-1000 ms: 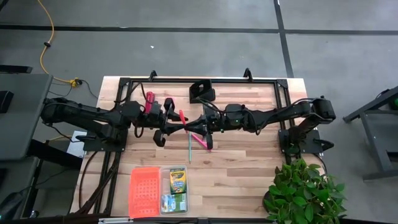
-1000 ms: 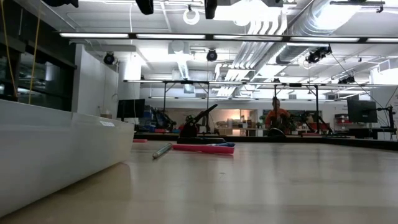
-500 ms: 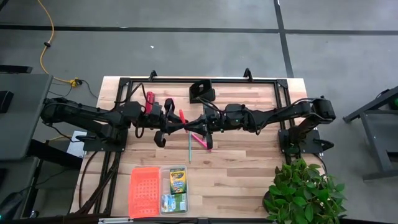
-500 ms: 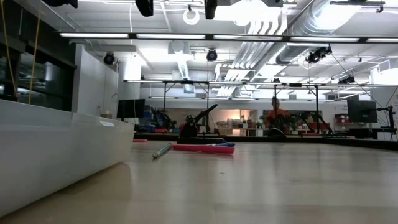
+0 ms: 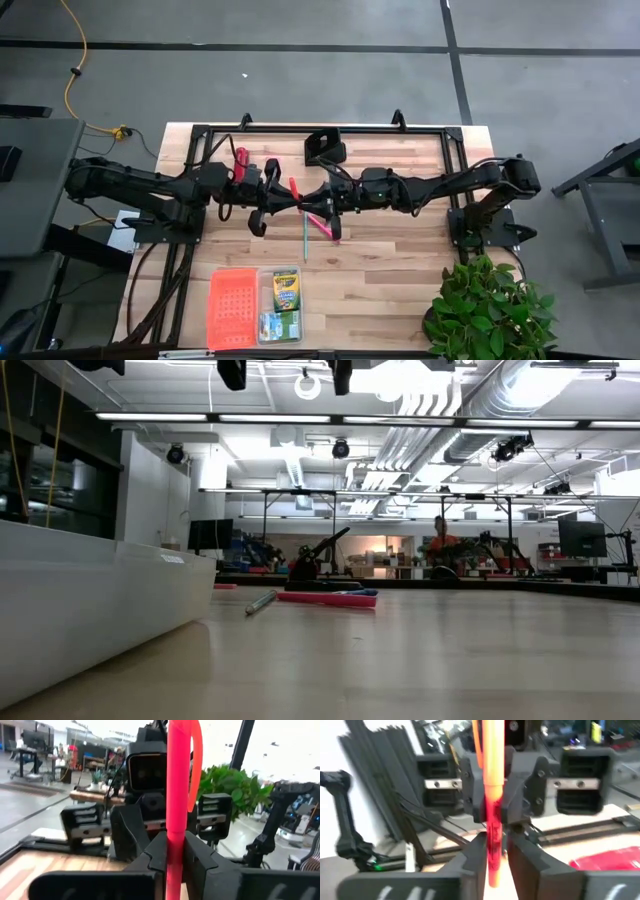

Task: Pack school essentials
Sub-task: Put the orange pen into the supply box

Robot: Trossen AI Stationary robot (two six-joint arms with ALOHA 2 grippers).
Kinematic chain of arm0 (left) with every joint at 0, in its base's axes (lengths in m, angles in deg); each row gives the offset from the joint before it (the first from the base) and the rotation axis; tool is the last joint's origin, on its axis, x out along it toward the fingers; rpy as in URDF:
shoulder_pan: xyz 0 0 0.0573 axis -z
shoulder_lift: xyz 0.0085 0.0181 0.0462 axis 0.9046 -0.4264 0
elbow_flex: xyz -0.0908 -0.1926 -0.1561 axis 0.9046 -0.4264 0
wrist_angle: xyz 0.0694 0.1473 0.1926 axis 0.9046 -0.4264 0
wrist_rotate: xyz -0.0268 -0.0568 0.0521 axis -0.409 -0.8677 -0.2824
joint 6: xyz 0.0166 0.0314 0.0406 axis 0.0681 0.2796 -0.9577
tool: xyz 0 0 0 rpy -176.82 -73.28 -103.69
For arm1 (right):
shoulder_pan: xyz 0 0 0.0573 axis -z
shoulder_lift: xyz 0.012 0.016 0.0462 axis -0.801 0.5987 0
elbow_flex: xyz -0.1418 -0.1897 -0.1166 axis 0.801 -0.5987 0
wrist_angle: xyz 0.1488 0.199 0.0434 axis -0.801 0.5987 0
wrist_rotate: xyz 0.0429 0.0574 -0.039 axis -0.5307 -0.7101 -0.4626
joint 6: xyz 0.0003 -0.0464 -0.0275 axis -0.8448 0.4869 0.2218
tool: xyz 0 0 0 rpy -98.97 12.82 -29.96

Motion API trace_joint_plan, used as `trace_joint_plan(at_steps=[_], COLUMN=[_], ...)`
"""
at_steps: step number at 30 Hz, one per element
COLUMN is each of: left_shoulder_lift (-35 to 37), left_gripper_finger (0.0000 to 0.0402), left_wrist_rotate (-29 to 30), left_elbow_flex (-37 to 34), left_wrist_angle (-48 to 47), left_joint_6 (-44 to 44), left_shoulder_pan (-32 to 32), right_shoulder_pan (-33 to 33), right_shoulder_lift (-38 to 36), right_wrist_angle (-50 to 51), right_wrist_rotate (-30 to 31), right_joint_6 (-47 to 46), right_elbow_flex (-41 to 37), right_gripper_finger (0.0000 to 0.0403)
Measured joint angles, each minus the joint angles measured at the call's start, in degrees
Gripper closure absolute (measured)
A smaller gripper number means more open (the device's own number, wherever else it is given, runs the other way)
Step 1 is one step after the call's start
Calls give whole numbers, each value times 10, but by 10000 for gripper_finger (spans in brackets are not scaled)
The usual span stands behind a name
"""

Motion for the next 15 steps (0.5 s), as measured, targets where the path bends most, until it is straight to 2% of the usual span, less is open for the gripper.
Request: trace_joint_plan(at_steps=[4, 9, 15], left_shoulder_lift=[31, 102, 192], left_gripper_finger=[384, 384, 384], left_wrist_rotate=[-2, 3, 15], left_elbow_flex=[0, 0, 0], left_wrist_angle=[-51, -140, -257], left_joint_6=[-5, -17, -4], left_shoulder_pan=[-14, -34, -41], right_shoulder_pan=[0, 0, 0], right_shoulder_lift=[-31, -95, -180], right_wrist_angle=[83, 197, 305], right_wrist_rotate=[37, 70, 127], right_joint_6=[0, 11, 25], right_elbow_flex=[0, 0, -13], right_gripper_finger=[282, 217, 182])
